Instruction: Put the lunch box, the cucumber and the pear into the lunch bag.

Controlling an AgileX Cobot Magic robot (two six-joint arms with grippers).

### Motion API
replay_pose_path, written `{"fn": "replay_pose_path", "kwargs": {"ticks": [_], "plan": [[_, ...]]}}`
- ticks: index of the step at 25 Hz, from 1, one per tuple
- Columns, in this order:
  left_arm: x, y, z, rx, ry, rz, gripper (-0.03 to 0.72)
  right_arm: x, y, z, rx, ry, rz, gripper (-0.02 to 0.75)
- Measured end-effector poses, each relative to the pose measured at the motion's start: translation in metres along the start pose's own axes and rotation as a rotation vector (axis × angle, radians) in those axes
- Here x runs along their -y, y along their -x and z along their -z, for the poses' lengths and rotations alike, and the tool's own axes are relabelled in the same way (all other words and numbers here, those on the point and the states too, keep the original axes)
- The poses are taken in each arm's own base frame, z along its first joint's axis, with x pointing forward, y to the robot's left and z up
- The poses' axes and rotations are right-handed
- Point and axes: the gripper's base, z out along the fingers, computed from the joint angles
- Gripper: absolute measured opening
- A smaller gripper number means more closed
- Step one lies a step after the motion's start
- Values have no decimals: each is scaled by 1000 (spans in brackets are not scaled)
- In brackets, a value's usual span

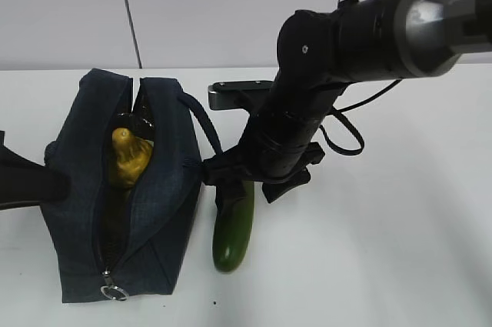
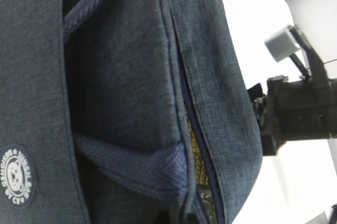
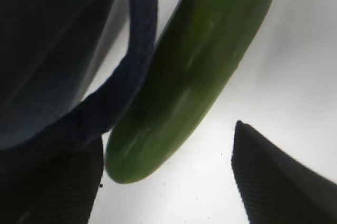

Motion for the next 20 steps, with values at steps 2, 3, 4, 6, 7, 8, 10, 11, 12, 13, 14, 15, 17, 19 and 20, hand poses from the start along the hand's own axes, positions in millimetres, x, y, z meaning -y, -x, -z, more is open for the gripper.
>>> {"fn": "replay_pose_path", "kwargs": {"ticks": [2, 3, 4, 6, 7, 8, 10, 11, 12, 13, 14, 15, 17, 19, 20], "plan": [[0, 0, 0, 0, 0, 0, -15, 1, 2, -7, 9, -3, -7, 586], [0, 0, 0, -2, -2, 0, -15, 2, 3, -10, 14, -4, -10, 586], [0, 0, 0, -2, -2, 0, -15, 3, 4, -14, 14, -6, -17, 586], [0, 0, 0, -5, -4, 0, -15, 4, 7, -18, 22, -13, -15, 586], [0, 0, 0, -5, -5, 0, -15, 5, 8, -19, 29, -19, -10, 586], [0, 0, 0, -5, -5, 0, -15, 5, 10, -21, 30, -26, -2, 586], [0, -1, 0, -6, -5, 0, -15, 7, 12, -25, 30, -34, 3, 587], [1, -1, 0, -6, -6, 0, -15, 7, 14, -28, 29, -37, 5, 587], [1, -1, 0, -7, -6, 0, -15, 8, 15, -31, 27, -40, 8, 587], [1, -1, 0, -7, -6, 0, -15, 8, 17, -34, 20, -43, 9, 587], [1, -1, 0, -8, -7, 0, -15, 9, 16, -38, 7, -50, 12, 587], [1, -1, 0, -9, -8, 0, -15, 11, 16, -40, -4, -58, 16, 587], [1, -1, 0, -9, -8, 0, -15, 14, 13, -41, -34, -91, 37, 587], [1, -1, 0, -9, -8, 0, -15, 19, 11, -40, -63, -150, 57, 587], [1, -1, 0, -9, -8, 0, -15, 22, 10, -39, -80, -177, 58, 587]]}}
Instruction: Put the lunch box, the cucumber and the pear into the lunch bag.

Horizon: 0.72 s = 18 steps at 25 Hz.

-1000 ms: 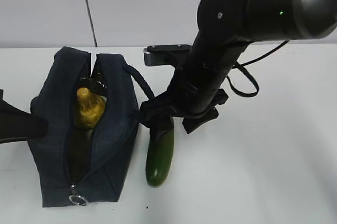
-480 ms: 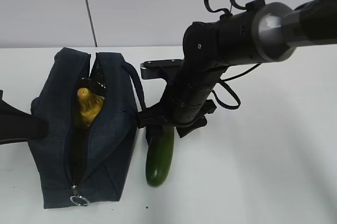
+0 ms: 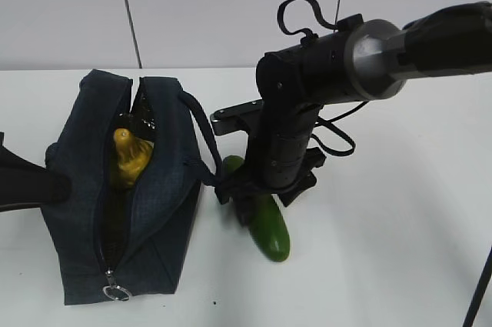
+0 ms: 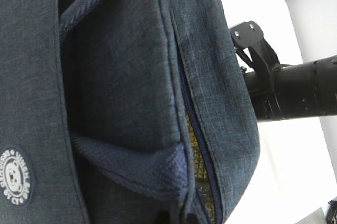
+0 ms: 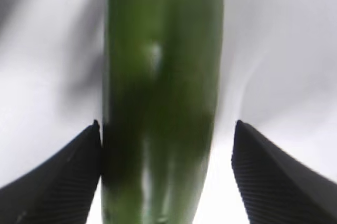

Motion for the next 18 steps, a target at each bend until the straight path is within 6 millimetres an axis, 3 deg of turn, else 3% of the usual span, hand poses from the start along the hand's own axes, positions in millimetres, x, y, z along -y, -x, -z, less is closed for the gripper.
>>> {"fn": "replay_pose_path", "kwargs": {"ticks": [6, 12, 18], "plan": [[0, 0, 0, -1, -1, 0, -15, 8, -3, 1, -43, -89, 37, 581], [0, 0, 0, -2, -2, 0, -15, 8, -3, 1, -42, -93, 38, 460], [0, 0, 0, -5, -4, 0, -15, 8, -3, 2, -41, -93, 54, 426]]}}
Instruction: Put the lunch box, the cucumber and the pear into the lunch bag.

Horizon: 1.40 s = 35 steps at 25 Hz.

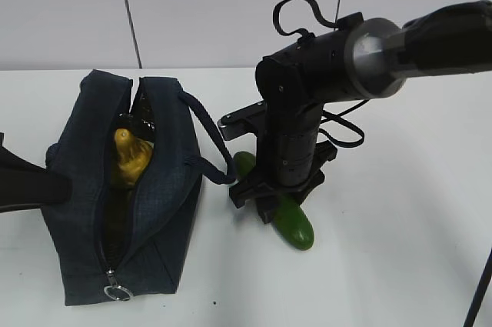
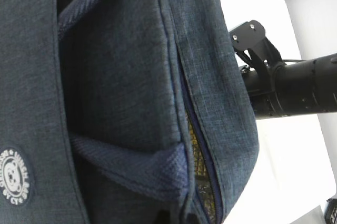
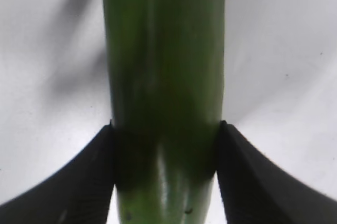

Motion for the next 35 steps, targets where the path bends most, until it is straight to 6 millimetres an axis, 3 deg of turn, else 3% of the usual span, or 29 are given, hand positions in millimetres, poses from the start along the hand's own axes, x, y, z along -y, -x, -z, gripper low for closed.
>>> {"fn": "replay_pose_path", "kwargs": {"ticks": [13, 16, 22, 29, 35], "plan": [[0, 0, 0, -4, -3, 0, -15, 4, -4, 1, -48, -46, 48, 404], [0, 0, 0, -3, -3, 0, -15, 6, -4, 11, -31, -64, 63, 403], [0, -1, 0, -6, -4, -1, -15, 13, -5, 56, 65, -112, 83, 403], [0, -1, 0, -6, -4, -1, -15, 19, -14, 127, 240, -131, 64, 403], [0, -1, 0, -6, -4, -1, -15, 12, -26, 181, 433, 2, 10, 403]]}}
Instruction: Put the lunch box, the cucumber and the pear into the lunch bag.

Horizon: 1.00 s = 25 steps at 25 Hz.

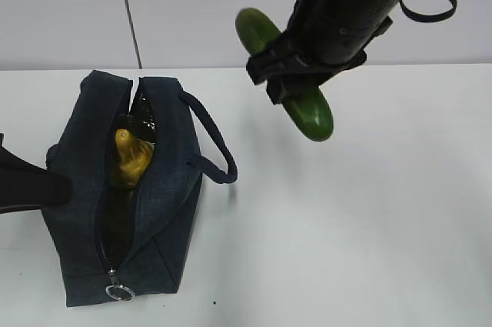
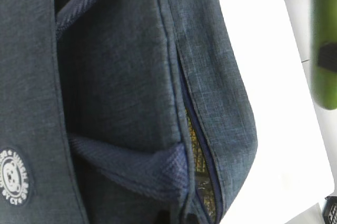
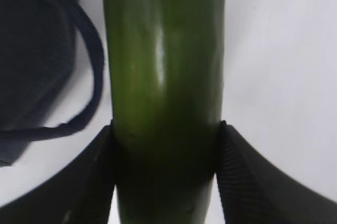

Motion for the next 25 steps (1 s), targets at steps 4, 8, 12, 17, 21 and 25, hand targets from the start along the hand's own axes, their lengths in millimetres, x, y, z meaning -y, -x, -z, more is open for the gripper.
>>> {"fn": "replay_pose_path", "kwargs": {"ticks": [4, 8, 12, 17, 21, 25], "plan": [[0, 0, 0, 0, 0, 0, -15, -18, 8, 13, 99, 215, -40, 403], [0, 0, 0, 0, 0, 0, -15, -40, 17, 14, 179, 462, -69, 403], [0, 0, 0, 0, 0, 0, -15, -55, 25, -1, 229, 651, -122, 403], [0, 0, 0, 0, 0, 0, -15, -66, 26, -42, 191, 772, -188, 403], [0, 0, 0, 0, 0, 0, -15, -72, 17, -75, 93, 811, -211, 403], [0, 0, 0, 0, 0, 0, -15, -74, 9, -99, 27, 819, -211, 404]]}}
